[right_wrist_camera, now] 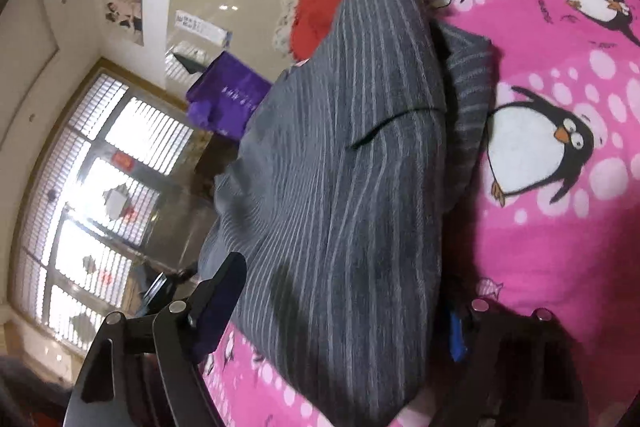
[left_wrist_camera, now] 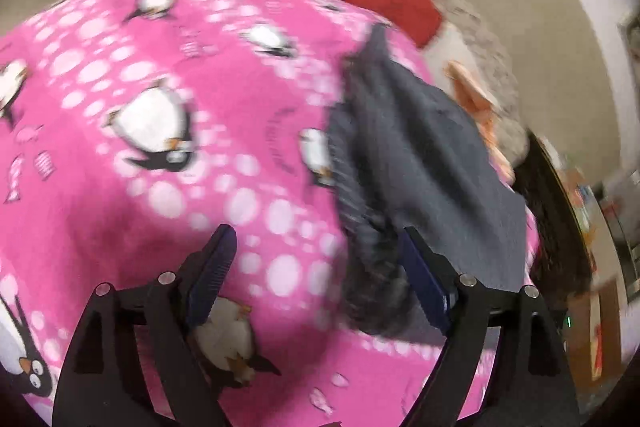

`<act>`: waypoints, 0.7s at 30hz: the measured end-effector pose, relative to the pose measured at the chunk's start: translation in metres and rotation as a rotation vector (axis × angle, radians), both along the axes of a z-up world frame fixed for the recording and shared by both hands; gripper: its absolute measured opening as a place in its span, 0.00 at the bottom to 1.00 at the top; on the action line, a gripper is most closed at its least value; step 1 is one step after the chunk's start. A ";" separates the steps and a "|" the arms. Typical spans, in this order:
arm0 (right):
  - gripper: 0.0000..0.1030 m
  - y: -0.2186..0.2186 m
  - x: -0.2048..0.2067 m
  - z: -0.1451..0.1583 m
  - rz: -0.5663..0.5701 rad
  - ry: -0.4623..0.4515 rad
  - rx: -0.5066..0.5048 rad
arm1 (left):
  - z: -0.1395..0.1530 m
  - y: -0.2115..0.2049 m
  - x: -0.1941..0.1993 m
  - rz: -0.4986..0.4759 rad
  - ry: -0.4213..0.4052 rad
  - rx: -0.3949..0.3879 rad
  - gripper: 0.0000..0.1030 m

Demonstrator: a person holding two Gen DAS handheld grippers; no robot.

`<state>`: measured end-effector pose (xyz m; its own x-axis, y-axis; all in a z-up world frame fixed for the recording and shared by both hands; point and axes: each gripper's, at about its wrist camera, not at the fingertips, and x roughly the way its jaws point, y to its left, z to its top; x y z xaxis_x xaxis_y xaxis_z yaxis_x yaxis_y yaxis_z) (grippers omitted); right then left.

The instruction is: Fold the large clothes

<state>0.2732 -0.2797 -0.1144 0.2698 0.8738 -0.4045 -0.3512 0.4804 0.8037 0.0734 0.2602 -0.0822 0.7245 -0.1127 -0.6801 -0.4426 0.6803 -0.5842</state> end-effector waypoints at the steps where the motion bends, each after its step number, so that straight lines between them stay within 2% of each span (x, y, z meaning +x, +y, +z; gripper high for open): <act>1: 0.56 0.000 0.002 -0.001 -0.018 0.001 -0.023 | -0.001 0.002 0.005 0.005 0.003 -0.002 0.81; 2: 0.51 -0.001 0.006 -0.004 -0.068 0.006 -0.072 | 0.001 0.000 0.008 0.011 0.009 0.021 0.81; 4: 0.50 -0.003 0.009 -0.006 -0.119 0.013 -0.069 | 0.006 -0.008 0.011 -0.022 -0.022 0.021 0.87; 5: 0.51 0.002 0.010 -0.004 -0.136 0.005 -0.079 | 0.009 -0.016 0.014 -0.094 -0.076 -0.022 0.88; 7: 0.54 0.011 0.013 -0.002 -0.118 -0.022 -0.092 | 0.009 -0.030 0.022 -0.207 -0.109 -0.063 0.91; 8: 0.54 0.016 0.015 -0.001 -0.087 -0.027 -0.078 | 0.004 -0.036 0.029 -0.271 -0.104 -0.094 0.92; 9: 0.54 0.020 0.016 -0.001 -0.038 -0.012 -0.031 | -0.010 -0.043 0.040 -0.338 -0.053 -0.130 0.92; 11: 0.53 0.026 0.015 -0.004 0.019 0.005 0.001 | -0.004 -0.052 0.044 -0.377 -0.088 -0.027 0.99; 12: 0.51 0.028 0.016 -0.004 0.024 -0.002 -0.021 | -0.004 -0.054 0.050 -0.404 -0.069 -0.022 0.99; 14: 0.44 0.029 0.021 -0.008 -0.003 0.012 -0.040 | -0.002 -0.051 0.057 -0.396 -0.078 -0.044 0.99; 17: 0.44 0.033 0.029 -0.010 -0.058 0.033 -0.042 | -0.001 -0.044 0.068 -0.354 -0.079 -0.105 0.99; 18: 0.44 0.035 0.029 -0.010 -0.066 0.034 -0.058 | 0.002 -0.047 0.070 -0.354 -0.059 -0.094 0.96; 19: 0.44 0.036 0.028 -0.008 -0.071 0.036 -0.069 | 0.004 -0.050 0.071 -0.360 -0.044 -0.082 0.73; 20: 0.43 0.038 0.027 -0.006 -0.070 0.049 -0.070 | 0.006 -0.057 0.070 -0.375 -0.007 -0.055 0.61; 21: 0.34 0.038 0.026 -0.005 -0.064 0.060 -0.066 | 0.008 -0.060 0.068 -0.372 0.008 -0.027 0.44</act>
<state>0.2992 -0.2414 -0.1190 0.2976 0.8267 -0.4775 -0.2698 0.5526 0.7886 0.1413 0.2005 -0.0740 0.6250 -0.3852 -0.6790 -0.1731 0.7797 -0.6017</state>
